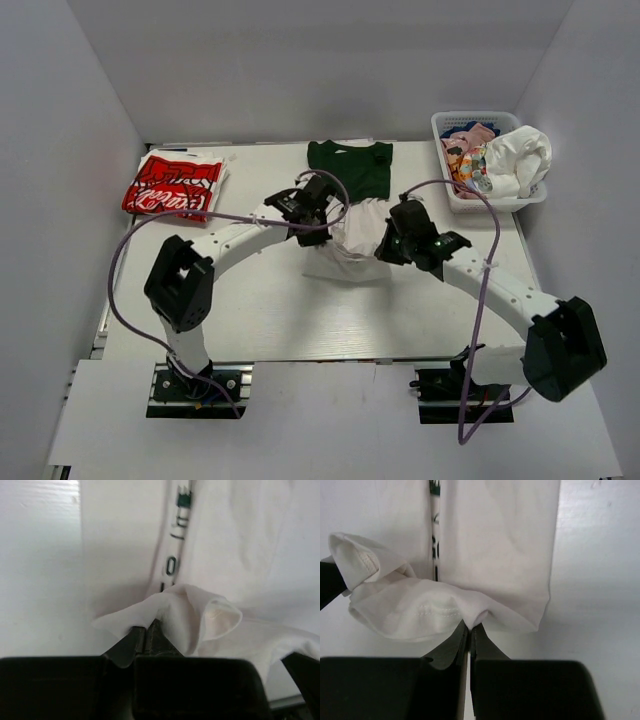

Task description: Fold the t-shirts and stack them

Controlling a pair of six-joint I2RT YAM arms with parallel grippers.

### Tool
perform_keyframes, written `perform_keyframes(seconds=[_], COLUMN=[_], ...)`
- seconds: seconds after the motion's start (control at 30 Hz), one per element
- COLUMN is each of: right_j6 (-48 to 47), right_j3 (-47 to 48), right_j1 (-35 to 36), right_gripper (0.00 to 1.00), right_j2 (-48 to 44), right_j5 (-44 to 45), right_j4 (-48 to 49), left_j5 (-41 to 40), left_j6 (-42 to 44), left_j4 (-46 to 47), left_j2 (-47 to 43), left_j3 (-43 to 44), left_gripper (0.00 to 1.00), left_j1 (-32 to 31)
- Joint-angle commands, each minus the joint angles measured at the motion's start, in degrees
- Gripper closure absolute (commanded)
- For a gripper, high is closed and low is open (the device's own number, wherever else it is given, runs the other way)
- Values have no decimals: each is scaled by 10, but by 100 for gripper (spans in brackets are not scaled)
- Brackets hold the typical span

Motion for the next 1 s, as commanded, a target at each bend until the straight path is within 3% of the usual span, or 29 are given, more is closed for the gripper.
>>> perform_keyframes(seconds=[0.0,0.37,0.67,0.73,0.77,0.83,0.87,0.9,0.93,0.97], right_j6=[-21,-45,-48,-61,-61,-67,-71,-77,-78,-84], right_j3=[66,207,244,269,287,322,328,330,321,315], right_j1=[-16,-76,-118,-131,-136,-144,-145,-145,-144,-140], right_gripper=[100,100,100,99,82,59,45,10,9,9], right_j2=[48,210,303,322,343,352,352,347,341,316], right_j5=[51,-8,-21,-23,-21,-25,-21,-23,-21,-23], right_j4=[18,14,31,31,33,30,21,21,25,33], left_j5=[-29,18,26,8,8,27,27,27,14,8], left_j6=[28,101,121,121,126,140,146,151,151,151], left_j4=[-34,-22,-2,13,19,14,-7,-18,-25,-25], left_j2=[23,153,211,228,236,252,260,260,260,249], left_j3=[65,224,267,289,300,349,366,377,377,364], left_gripper=[100,100,100,85,57,37,20,13,2,0], left_j1=[33,92,116,123,132,143,152,157,157,157])
